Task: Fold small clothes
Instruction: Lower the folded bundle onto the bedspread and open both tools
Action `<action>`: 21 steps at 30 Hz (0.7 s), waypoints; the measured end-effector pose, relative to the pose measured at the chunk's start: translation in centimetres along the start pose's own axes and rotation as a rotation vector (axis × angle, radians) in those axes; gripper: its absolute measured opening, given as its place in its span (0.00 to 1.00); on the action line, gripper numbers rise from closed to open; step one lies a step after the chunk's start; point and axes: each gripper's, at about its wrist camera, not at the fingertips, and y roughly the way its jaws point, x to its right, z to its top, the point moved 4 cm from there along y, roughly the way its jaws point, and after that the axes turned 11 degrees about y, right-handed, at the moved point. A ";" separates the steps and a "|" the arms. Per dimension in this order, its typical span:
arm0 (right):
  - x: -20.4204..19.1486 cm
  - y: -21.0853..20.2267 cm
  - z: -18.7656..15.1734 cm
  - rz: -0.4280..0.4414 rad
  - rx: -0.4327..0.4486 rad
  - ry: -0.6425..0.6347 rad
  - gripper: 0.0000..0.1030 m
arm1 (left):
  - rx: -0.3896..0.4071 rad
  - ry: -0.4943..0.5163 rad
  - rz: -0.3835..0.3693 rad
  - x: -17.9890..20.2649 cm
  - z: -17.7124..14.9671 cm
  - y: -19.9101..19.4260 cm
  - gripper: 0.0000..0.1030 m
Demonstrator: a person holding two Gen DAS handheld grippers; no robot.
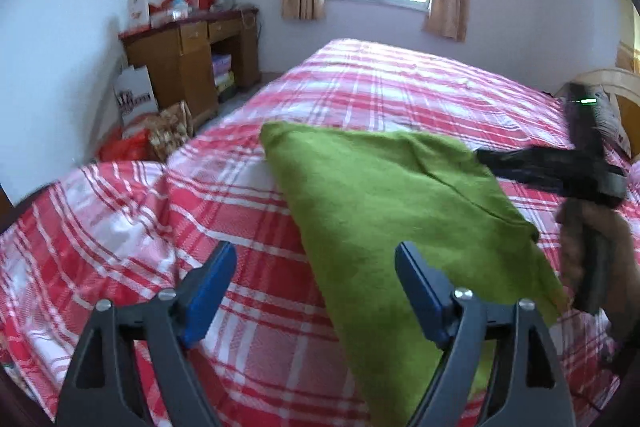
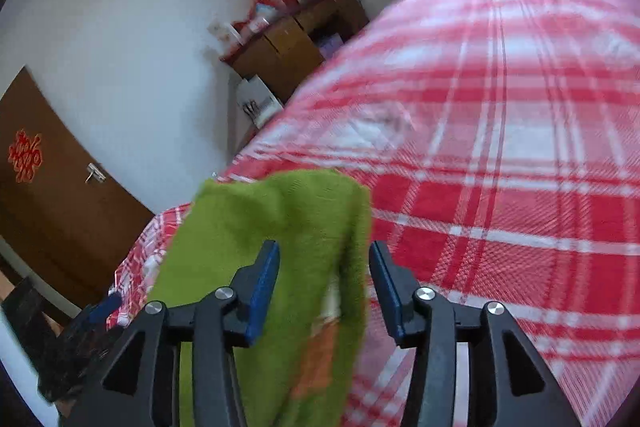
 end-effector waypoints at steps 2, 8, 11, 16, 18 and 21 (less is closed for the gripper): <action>-2.4 -2.1 -1.0 0.052 0.029 -0.066 0.51 | -0.026 -0.002 0.004 0.0 -0.6 0.9 0.82; -6.2 -2.0 -6.3 0.120 -0.083 -0.211 0.58 | -0.059 -0.056 -0.005 -0.4 -2.0 2.1 0.89; -4.9 -0.4 -7.9 0.028 -0.111 -0.207 0.57 | -0.063 -0.058 -0.008 -0.5 -2.2 2.5 0.91; -4.3 -0.2 -8.7 0.038 -0.095 -0.185 0.58 | -0.058 -0.087 0.008 -1.0 -2.5 3.2 1.00; -4.3 -1.0 -8.9 0.022 -0.093 -0.176 0.58 | -0.063 -0.120 -0.005 -1.3 -2.6 3.0 1.00; -5.3 -3.3 -9.1 -0.010 -0.047 -0.159 0.58 | -0.037 -0.088 0.021 -1.0 -2.4 0.5 0.99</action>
